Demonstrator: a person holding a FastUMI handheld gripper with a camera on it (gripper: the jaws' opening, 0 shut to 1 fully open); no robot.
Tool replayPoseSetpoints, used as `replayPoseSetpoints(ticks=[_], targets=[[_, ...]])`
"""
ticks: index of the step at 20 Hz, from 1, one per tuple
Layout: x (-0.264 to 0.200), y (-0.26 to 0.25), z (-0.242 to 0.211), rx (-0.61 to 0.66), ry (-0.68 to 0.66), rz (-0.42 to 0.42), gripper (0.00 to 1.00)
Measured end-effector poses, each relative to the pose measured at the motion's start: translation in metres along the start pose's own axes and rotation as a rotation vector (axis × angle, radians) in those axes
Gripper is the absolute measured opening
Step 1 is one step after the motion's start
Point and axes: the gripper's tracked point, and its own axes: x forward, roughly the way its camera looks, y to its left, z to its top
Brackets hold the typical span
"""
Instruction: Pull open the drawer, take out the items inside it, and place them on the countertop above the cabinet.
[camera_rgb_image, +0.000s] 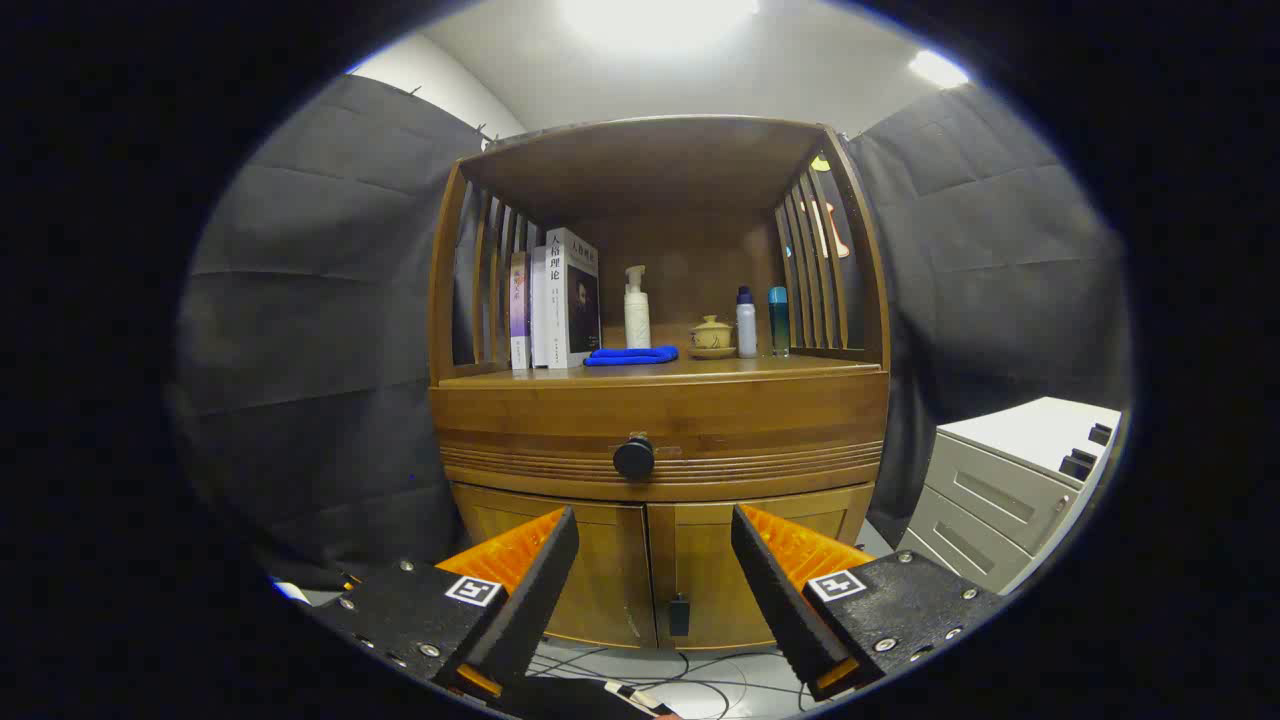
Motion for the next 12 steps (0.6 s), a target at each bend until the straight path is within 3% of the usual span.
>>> replayPoseSetpoints(ticks=[4, 12], targets=[[0.001, 0.004, -0.028, -0.022, 0.06, 0.016, 0.95], [0.002, 0.0, -0.03, -0.009, 0.071, -0.003, 0.96]])
